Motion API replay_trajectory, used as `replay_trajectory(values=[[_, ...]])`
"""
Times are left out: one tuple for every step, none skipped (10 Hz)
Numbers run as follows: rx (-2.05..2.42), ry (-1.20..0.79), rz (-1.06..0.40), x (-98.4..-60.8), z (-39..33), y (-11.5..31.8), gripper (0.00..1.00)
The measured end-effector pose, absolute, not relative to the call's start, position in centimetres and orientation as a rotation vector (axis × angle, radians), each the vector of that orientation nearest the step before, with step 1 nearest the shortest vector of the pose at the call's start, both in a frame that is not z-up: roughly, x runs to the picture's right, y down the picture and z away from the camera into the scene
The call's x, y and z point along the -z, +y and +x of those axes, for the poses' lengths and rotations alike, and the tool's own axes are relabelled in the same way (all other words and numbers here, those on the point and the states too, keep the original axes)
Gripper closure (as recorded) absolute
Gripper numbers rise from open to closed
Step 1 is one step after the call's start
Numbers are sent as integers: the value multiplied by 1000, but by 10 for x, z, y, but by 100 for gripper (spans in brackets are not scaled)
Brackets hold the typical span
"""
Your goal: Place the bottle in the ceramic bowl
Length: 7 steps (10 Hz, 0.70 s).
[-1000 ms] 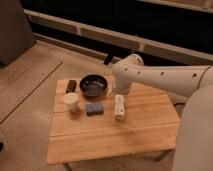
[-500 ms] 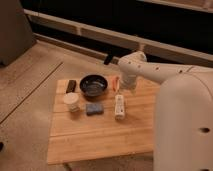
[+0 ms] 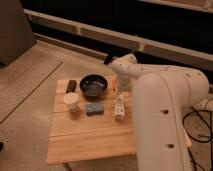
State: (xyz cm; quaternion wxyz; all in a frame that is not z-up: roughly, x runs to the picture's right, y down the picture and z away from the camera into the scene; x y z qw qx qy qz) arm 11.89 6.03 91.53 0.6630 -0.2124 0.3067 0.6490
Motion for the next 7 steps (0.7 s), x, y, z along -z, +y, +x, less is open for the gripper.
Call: replay_trajectory(values=[[-1460,700,-484,-919,115,60,35],[-1457,709,-508,-922,108,64,35],[-1454,725,-533,-924,103,69,37],[-1451,748,-558,-925,102,75,46],[-1449,766,-579,-926,100,79,56],[-1447,777,-590,-928,100,81,66],[-1444,786,-595,-930,101,81,76]])
